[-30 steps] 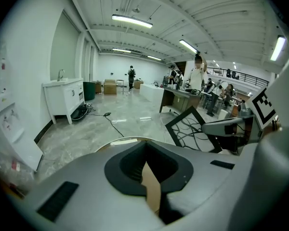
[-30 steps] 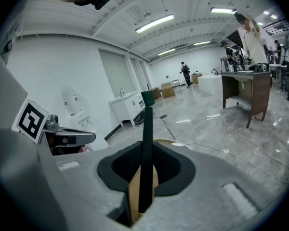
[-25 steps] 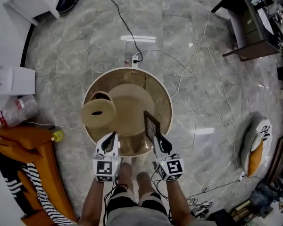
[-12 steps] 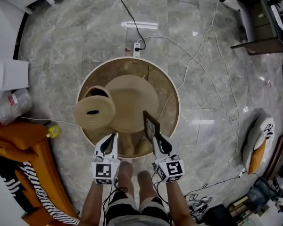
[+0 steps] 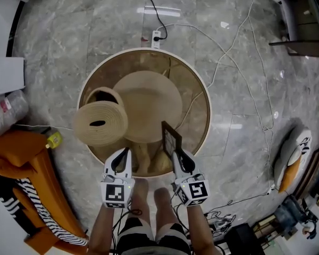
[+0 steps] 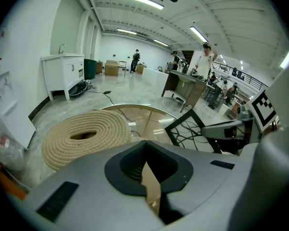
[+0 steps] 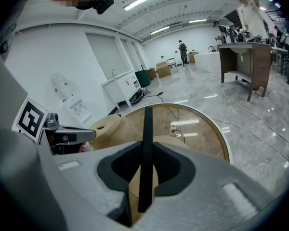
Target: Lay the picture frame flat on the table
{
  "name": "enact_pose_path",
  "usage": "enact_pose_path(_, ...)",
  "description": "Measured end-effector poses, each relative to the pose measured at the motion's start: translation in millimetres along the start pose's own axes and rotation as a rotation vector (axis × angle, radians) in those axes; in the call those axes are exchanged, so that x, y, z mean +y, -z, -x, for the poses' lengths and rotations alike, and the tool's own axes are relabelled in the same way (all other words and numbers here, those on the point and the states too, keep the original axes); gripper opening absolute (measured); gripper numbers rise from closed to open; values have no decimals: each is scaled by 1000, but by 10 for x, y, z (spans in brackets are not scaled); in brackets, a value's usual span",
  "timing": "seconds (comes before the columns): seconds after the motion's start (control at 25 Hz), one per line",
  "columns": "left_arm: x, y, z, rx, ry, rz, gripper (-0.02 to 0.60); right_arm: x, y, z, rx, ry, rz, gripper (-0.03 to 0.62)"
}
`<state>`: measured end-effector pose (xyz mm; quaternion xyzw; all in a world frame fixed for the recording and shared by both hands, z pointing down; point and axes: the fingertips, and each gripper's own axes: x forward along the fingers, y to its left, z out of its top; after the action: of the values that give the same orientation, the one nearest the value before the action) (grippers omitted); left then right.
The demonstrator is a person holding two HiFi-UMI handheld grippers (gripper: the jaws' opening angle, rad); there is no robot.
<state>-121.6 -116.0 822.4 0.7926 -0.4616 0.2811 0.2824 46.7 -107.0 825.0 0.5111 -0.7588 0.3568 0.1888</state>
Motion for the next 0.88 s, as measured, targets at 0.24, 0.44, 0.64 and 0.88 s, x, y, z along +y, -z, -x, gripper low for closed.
enact_pose_path(0.24, -38, 159, -144, 19, 11, 20, 17, -60, 298, -153, 29, -6, -33, 67)
enact_pose_path(0.44, -48, 295, -264, 30, 24, -4, 17, -116, 421, -241, 28, -22, -93, 67)
enact_pose_path(0.64, -111, 360, -307, 51, 26, 17, 17, -200, 468, -278, 21, -18, -129, 70)
enact_pose_path(0.88, -159, 335, -349, 43, 42, -12, 17, -259, 478, -337, 29, -7, -78, 77)
